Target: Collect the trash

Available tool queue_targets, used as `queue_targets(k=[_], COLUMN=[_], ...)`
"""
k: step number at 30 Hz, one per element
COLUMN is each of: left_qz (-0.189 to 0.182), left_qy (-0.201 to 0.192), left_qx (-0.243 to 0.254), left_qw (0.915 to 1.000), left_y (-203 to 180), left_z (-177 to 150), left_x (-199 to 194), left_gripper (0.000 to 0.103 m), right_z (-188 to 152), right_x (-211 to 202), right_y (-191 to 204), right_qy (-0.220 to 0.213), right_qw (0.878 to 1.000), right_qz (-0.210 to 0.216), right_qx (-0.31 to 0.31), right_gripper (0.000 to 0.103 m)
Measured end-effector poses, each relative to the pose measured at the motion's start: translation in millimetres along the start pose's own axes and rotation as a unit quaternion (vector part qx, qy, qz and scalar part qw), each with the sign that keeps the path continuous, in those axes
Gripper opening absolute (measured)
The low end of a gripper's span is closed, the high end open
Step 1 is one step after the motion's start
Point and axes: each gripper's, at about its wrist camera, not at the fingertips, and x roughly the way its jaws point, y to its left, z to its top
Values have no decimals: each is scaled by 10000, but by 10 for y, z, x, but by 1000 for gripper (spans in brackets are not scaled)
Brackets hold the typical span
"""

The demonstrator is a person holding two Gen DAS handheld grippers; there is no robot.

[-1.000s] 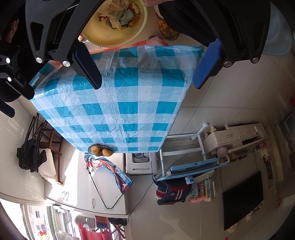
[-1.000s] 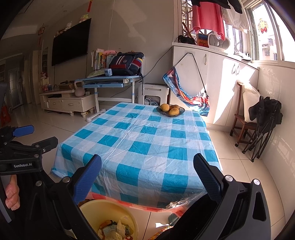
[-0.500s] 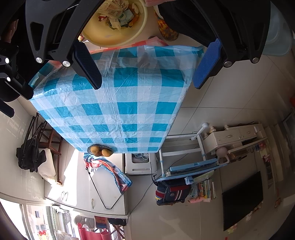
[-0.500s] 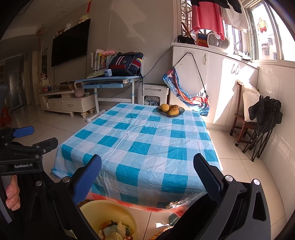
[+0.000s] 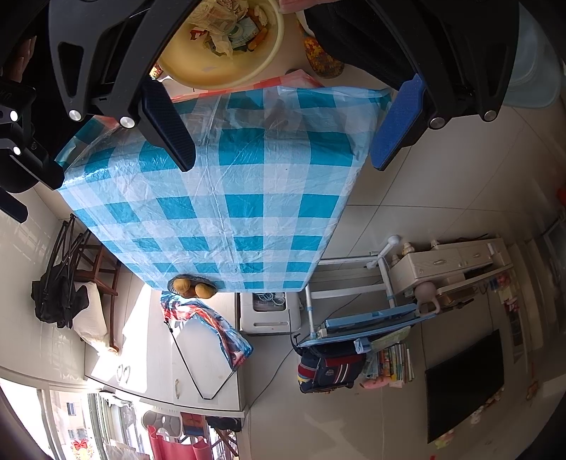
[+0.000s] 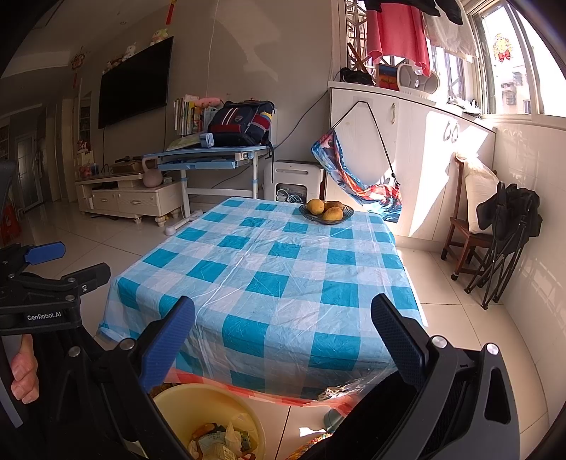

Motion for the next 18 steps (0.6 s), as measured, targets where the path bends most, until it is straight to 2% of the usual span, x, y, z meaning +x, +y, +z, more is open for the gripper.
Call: queue_targets(k=[18], left_qz=[35], left_qy=[-30], left_qx=[-12], left_qw=[10000], left_y=[-82], left_z=[18], left_x=[-25], left_gripper=[96], right_z=[1], right_x=[-1], right_y=[1], right_qy=[0], right_qw=[10000], right_qz=[0], right_qx=[0], right_gripper=[95])
